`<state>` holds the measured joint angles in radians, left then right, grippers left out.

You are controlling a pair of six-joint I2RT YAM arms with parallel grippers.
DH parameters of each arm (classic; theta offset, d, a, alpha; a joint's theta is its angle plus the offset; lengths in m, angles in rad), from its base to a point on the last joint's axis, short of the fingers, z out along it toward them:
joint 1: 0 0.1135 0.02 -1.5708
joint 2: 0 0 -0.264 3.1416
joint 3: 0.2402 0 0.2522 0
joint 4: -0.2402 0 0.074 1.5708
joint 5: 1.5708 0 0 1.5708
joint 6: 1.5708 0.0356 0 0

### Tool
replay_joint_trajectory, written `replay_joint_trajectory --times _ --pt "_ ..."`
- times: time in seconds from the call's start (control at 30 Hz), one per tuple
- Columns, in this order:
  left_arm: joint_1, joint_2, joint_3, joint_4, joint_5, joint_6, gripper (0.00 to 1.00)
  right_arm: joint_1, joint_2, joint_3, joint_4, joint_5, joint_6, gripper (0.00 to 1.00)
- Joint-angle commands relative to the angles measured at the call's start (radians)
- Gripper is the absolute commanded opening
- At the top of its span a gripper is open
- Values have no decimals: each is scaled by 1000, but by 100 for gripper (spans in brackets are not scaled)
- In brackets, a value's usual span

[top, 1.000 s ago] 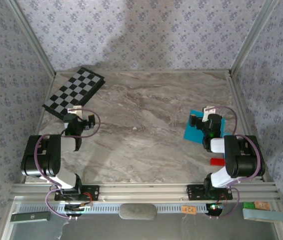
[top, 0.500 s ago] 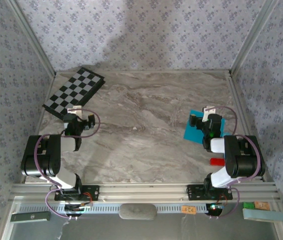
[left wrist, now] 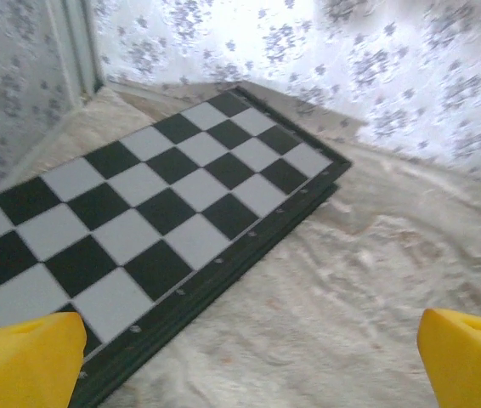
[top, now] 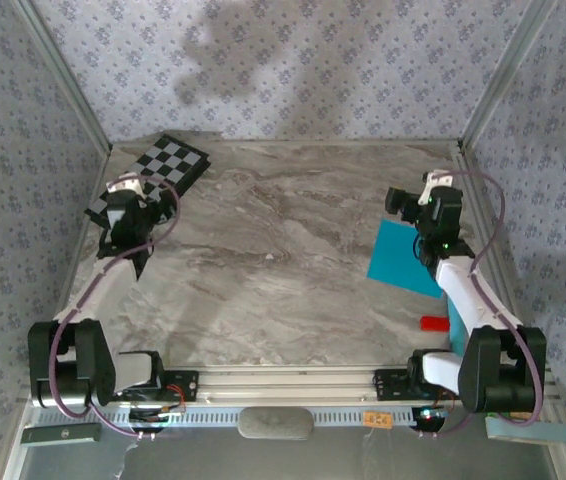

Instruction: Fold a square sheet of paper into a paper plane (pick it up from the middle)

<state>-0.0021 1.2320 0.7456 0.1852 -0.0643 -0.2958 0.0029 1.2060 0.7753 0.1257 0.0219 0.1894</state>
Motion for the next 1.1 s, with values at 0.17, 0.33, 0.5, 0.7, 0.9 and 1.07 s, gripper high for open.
replay_joint_trajectory --times 0.17,0.33,0.5,0.7,0.9,1.07 --pt "-10 49 92 -168 265 -268 100 -63 145 64 -343 -143 295 100" --pt "-46 124 159 -232 309 -248 100 -116 242 78 -384 -151 334 100" --pt "-84 179 194 -268 328 -233 100 -126 311 110 -413 -132 333 100" --pt "-116 235 222 -274 337 -253 100 -122 427 163 -452 -146 343 100" --pt "-141 281 250 -289 342 -262 100 -83 484 188 -491 -139 364 100" --pt "-151 309 267 -305 342 -275 100 -8 497 188 -518 -142 443 100"
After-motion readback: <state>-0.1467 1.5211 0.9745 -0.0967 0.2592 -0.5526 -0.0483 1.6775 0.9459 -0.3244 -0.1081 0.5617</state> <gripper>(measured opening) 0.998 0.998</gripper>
